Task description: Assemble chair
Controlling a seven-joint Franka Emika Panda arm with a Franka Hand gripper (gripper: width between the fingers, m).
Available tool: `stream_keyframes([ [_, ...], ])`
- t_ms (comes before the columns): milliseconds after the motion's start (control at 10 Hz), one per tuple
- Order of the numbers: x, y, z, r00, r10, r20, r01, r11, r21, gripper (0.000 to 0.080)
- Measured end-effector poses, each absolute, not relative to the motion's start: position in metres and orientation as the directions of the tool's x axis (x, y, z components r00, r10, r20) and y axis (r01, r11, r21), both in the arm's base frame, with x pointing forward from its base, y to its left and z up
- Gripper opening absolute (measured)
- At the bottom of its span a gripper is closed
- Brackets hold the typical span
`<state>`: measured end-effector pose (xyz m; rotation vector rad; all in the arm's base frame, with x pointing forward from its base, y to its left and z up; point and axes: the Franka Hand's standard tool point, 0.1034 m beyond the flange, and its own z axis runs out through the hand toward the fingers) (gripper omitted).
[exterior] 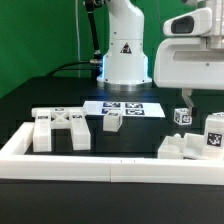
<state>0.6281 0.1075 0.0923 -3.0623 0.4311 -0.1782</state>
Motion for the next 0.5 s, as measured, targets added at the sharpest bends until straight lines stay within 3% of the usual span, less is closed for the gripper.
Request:
stream_keyframes([
  [300, 0.604, 0.085, 0.107, 0.971, -0.216, 0.100, -0.212, -0.976, -0.048, 0.0649],
  [500, 0.604, 0.087, 0.104, 0.972, -0.214, 0.096, -0.210, -0.977, -0.047, 0.0649],
])
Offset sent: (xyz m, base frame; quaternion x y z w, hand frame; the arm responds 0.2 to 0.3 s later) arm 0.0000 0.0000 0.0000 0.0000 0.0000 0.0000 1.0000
